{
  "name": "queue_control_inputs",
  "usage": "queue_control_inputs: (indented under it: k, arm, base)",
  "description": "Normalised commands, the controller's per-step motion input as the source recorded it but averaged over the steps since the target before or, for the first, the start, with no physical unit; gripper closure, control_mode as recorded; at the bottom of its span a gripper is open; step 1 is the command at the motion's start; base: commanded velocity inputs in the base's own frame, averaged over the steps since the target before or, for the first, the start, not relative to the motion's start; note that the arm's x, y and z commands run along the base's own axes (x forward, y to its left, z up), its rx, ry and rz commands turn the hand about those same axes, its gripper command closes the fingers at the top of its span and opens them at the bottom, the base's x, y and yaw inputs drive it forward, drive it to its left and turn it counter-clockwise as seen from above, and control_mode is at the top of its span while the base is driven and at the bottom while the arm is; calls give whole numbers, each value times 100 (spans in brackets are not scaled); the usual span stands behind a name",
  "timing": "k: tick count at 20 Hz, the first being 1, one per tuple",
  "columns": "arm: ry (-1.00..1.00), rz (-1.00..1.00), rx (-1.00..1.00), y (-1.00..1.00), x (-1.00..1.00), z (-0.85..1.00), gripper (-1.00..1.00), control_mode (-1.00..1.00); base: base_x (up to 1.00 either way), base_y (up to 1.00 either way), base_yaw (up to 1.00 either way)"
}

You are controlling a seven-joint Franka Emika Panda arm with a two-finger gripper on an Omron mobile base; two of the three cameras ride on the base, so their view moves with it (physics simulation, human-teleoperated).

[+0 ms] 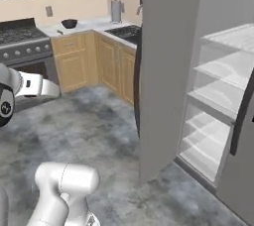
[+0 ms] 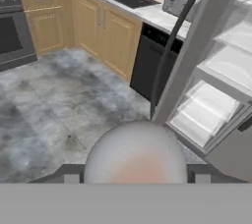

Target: Pick the egg and butter from the fridge and place them by the bowl for mixing.

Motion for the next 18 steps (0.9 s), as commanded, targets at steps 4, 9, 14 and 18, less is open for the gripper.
queue_control_inputs:
  k: [4,9,14,18]
  arm:
    - [0,0,0,0,0,0,100,100]
    - [0,0,0,0,0,0,100,100]
    - [0,0,0,0,0,0,100,100]
    - [0,0,0,0,0,0,100,100]
  base:
    - [-37,51,75]
    - [50,32,58]
    - [100,13,23]
    - [100,0,11]
